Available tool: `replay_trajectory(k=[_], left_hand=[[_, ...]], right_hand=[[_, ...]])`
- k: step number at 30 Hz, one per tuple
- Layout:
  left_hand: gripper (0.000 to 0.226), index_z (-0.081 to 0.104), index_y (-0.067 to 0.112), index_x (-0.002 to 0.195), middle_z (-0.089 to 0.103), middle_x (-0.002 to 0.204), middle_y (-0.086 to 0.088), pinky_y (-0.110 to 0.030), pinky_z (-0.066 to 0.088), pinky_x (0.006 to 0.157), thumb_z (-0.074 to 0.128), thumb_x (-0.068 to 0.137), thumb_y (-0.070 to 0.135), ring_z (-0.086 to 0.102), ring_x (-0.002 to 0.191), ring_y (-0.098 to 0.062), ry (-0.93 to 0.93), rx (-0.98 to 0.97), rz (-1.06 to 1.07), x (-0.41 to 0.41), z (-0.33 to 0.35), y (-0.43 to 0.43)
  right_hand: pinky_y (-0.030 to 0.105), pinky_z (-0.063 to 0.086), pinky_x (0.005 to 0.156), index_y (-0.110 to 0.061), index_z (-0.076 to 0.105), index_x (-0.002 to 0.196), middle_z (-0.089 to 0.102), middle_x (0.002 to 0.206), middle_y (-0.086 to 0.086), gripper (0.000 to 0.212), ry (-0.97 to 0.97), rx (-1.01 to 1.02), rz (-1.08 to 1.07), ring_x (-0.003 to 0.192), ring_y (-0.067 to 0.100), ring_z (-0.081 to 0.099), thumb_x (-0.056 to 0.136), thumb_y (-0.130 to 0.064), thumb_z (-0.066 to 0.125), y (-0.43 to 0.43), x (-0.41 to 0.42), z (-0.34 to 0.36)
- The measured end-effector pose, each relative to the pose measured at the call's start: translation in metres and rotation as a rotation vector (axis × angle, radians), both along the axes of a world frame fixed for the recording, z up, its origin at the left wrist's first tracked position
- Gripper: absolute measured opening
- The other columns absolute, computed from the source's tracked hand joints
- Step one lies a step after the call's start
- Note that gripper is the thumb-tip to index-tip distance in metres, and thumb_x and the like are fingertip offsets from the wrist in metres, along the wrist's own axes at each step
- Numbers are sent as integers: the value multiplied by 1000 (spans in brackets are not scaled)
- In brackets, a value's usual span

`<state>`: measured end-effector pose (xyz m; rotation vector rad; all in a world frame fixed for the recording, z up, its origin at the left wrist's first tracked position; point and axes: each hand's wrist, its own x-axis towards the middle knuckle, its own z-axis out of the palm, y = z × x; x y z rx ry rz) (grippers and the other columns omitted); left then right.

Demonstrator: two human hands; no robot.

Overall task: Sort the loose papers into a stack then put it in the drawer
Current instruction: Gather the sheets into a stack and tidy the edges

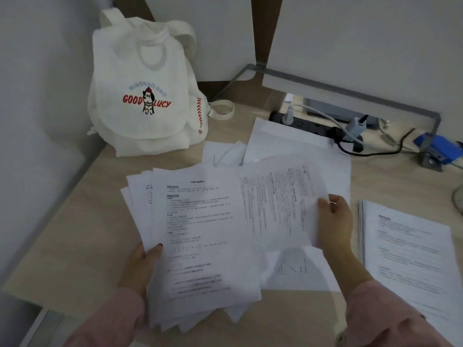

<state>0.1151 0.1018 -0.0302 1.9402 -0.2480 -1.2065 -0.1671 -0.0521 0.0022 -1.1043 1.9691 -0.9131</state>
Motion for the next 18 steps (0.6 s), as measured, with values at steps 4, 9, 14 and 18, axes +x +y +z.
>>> replay_trajectory(k=[4,9,14,18], left_hand=[[28,55,15,119,60,101,-2,-31,39,83,51,92,8,57,84,-14,23,-8,-87,-3,7,-9],[36,52,10,129,61,110,-5,-30,41,83,49,93,9,56,90,-15,35,39,-256,2,6,-15],[37,51,7,129,60,120,-11,-33,43,86,51,92,5,56,95,-22,57,97,-355,6,4,-19],[35,53,7,127,62,108,-7,-36,43,87,52,92,6,57,94,-24,28,120,-371,10,2,-21]], right_hand=[[26,39,64,-8,58,104,56,92,6,19,-62,-125,-279,80,20,51,91,-14,45,-11,-35,20],[29,39,62,-18,53,60,50,67,2,27,-208,-70,-350,73,20,46,85,-12,47,-6,-66,18],[20,41,76,-3,58,88,56,91,16,14,-293,-13,-433,77,24,53,91,-4,45,4,-77,16],[10,42,54,10,54,111,50,123,35,26,-469,-2,-579,112,44,47,95,-3,38,7,-86,21]])
